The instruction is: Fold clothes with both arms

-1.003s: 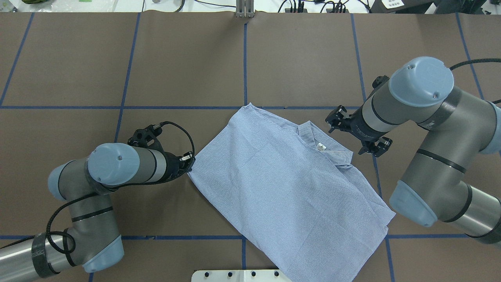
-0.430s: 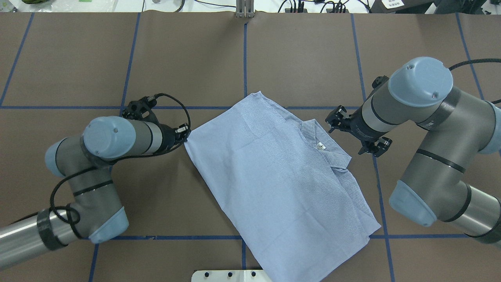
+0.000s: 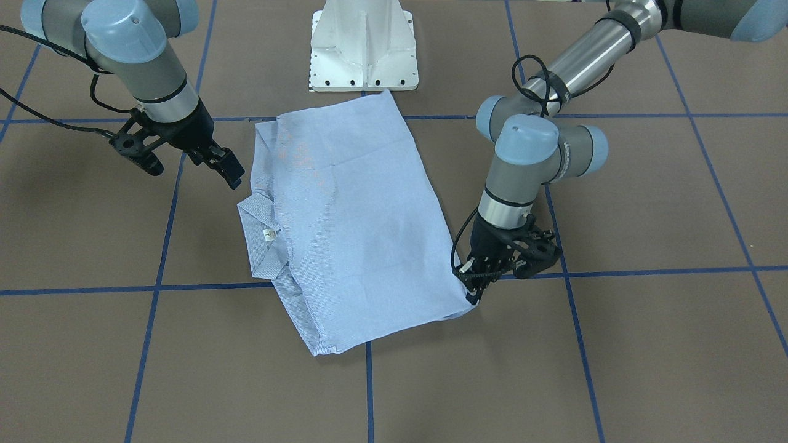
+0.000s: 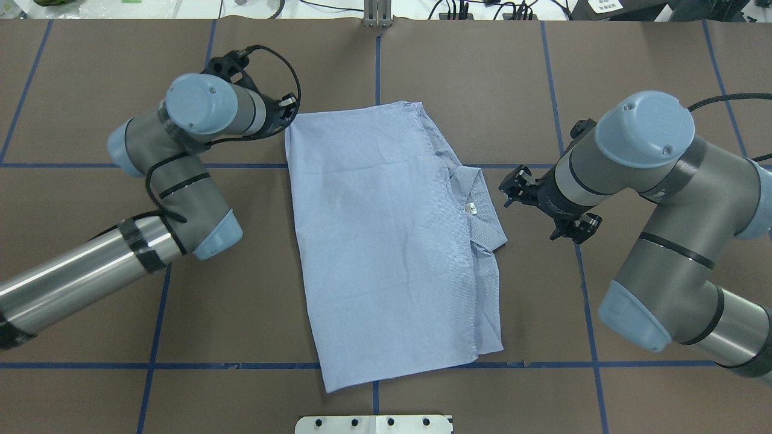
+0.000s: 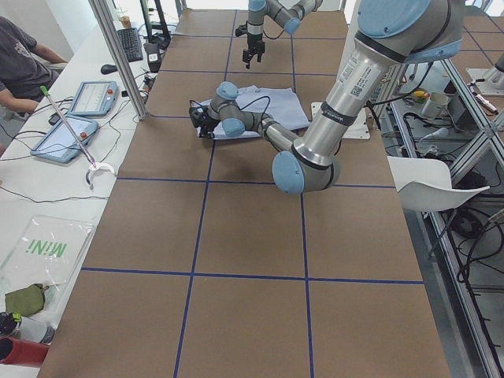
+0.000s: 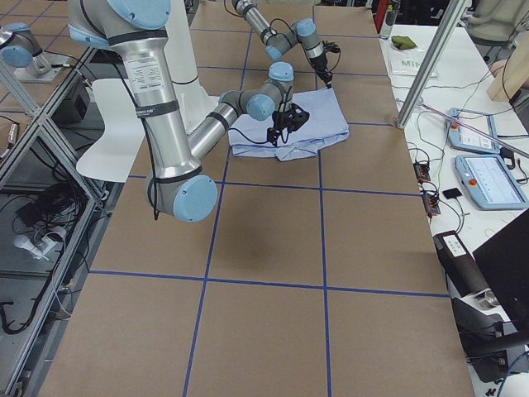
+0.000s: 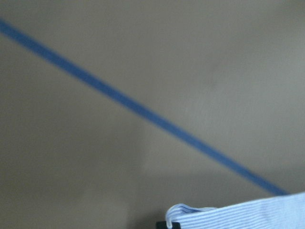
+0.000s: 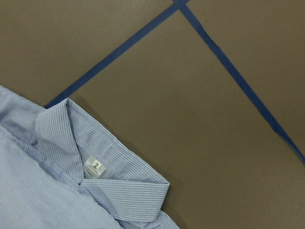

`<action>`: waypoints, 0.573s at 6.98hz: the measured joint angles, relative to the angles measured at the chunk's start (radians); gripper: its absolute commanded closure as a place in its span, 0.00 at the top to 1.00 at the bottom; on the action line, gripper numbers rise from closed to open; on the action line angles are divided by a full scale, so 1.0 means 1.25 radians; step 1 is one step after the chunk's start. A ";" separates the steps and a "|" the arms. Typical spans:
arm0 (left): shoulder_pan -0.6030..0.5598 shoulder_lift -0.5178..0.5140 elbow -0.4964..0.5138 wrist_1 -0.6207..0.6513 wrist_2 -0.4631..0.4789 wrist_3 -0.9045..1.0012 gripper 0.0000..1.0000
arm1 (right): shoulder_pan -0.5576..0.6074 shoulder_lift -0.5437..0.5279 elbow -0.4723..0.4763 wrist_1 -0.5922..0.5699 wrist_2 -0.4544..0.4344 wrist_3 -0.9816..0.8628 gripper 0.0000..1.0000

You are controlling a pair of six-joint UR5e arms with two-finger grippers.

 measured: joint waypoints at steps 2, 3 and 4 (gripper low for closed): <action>-0.026 -0.085 0.141 -0.078 0.001 0.042 0.71 | -0.019 0.000 0.000 0.086 -0.005 0.011 1.00; -0.031 -0.089 0.140 -0.086 -0.002 0.059 0.71 | -0.038 0.002 0.001 0.107 -0.018 0.020 1.00; -0.034 -0.064 0.090 -0.084 -0.022 0.067 0.71 | -0.073 0.009 0.004 0.114 -0.055 0.030 1.00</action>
